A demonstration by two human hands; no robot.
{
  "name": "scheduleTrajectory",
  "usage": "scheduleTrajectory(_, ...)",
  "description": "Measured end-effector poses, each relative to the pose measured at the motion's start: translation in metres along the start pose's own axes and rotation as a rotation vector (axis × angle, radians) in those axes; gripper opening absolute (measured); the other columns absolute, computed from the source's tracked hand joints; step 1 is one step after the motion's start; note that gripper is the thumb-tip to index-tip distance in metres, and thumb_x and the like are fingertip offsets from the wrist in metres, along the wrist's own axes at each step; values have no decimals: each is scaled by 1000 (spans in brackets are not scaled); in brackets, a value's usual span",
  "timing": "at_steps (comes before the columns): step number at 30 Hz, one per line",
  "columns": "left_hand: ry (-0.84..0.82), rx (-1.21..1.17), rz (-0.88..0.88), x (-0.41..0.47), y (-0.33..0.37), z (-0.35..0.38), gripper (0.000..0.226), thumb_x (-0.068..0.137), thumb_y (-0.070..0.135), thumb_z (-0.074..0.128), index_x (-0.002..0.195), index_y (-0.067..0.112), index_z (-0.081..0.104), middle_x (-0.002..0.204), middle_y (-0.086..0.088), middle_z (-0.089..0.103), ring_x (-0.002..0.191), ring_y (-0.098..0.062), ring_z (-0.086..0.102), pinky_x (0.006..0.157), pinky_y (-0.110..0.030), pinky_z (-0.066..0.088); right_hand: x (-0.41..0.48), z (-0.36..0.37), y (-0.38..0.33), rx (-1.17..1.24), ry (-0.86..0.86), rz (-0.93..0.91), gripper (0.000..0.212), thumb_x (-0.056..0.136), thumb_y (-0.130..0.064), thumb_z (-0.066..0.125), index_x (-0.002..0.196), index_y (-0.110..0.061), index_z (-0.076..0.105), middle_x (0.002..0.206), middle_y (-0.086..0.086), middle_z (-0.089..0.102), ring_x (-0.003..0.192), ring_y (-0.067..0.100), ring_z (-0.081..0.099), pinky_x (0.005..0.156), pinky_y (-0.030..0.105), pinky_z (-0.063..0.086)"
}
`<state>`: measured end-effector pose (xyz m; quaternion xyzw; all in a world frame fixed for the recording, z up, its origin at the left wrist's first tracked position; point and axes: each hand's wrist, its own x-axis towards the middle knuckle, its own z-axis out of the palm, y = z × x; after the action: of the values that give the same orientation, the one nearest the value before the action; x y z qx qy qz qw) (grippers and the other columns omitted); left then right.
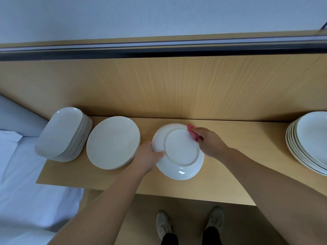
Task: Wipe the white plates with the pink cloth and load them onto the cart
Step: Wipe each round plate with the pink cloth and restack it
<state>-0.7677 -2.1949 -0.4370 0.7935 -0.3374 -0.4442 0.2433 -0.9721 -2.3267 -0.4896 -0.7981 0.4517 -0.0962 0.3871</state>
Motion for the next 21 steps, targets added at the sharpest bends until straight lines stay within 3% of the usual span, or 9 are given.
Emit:
scheduleTrajectory(5,7,-47,-22,-2,-3,5,56,82,29,75,129,14,48,120,0,57,104,-18,54,82,-29,47,-8,0,2,35,22,63,54,94,-1,37,140,-27,51,115,1,60,98,17,55,90,26,45)
scheduleTrajectory(9,-8,-42,9,-5,-1,5,46,84,27,73,122,17,49,112,3,55,101,-16,53,81,-29,45,-28,9,8,88,43,131,54,98,-8,37,143,-36,44,106,-8,55,82,6,51,79,18,41)
scheduleTrajectory(13,-54,2,86,-7,3,3,35,86,24,71,111,29,47,101,10,56,97,-11,54,82,-30,45,-27,5,8,126,37,173,47,99,-11,38,137,-35,53,93,-10,57,70,0,50,67,11,38)
scheduleTrajectory(18,-39,-61,22,-6,3,6,48,83,24,74,117,29,41,107,7,54,104,-19,55,94,-45,52,-23,0,2,140,18,172,54,95,-5,36,138,-33,52,118,-3,64,100,13,60,88,21,46)
scheduleTrajectory(21,-22,-106,-32,-5,-2,11,50,82,26,74,124,24,46,109,4,56,103,-21,56,93,-47,52,-28,4,1,160,49,200,51,96,-8,38,137,-34,53,116,-7,62,101,12,59,87,16,43)
